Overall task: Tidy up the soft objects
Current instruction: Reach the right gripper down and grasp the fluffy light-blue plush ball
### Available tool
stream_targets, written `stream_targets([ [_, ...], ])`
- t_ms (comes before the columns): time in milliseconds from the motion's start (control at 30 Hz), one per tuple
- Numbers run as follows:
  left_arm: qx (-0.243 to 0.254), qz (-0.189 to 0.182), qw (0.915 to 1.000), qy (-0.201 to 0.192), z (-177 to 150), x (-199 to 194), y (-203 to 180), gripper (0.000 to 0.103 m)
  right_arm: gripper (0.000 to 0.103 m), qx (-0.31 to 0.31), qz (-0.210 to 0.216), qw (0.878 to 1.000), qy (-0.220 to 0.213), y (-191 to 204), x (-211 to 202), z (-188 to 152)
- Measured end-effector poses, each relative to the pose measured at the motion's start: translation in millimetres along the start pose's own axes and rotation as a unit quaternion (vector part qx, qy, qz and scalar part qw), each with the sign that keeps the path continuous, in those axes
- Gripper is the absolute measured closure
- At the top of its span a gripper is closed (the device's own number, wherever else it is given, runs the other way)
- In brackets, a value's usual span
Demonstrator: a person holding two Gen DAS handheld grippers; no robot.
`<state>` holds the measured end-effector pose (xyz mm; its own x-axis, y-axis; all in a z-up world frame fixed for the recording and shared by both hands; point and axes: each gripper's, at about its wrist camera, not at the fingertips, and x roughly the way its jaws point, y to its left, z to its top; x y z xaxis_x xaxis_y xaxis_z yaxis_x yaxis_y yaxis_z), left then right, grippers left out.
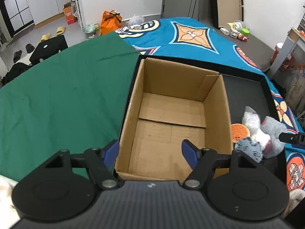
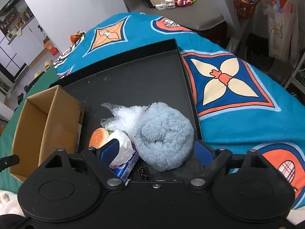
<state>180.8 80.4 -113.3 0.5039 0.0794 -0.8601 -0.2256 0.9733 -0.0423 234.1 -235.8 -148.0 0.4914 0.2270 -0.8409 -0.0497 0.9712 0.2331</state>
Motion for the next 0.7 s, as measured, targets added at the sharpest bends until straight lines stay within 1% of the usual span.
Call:
stream_targets([
  [67,0.001,0.007,1.0,-0.001,0,3,2,0.033,0.018,-0.006,-0.002,1.0,0.003,2,6,1],
  [133,-0.001,0.008,1.0,0.0,1,7,4,0.039,0.018,-0.014,-0.012,1.0,0.003,4,11,2],
  [300,-0.005,0.013,0.9999,0.003,2,15,9,0.044,0.018,-0.017,-0.021,1.0,0.009,6,25,3],
  [400,-0.009,0.014,0.9998,0.007,3,20,13,0.051,0.018,-0.018,-0.027,0.999,0.008,4,30,2],
  [567,-0.013,0.019,0.9997,0.009,2,25,17,0.056,0.019,-0.018,-0.036,0.999,0.006,1,34,2],
  [633,-0.016,0.021,0.9996,0.01,1,27,19,0.061,0.021,-0.018,-0.034,0.999,0.005,0,36,2],
  [667,-0.018,0.021,0.9996,0.01,0,27,19,0.062,0.025,-0.019,-0.033,0.999,0.004,0,36,1],
  [700,-0.019,0.021,0.9996,0.01,0,28,20,0.066,0.027,-0.022,-0.031,0.999,0.002,1,36,1],
])
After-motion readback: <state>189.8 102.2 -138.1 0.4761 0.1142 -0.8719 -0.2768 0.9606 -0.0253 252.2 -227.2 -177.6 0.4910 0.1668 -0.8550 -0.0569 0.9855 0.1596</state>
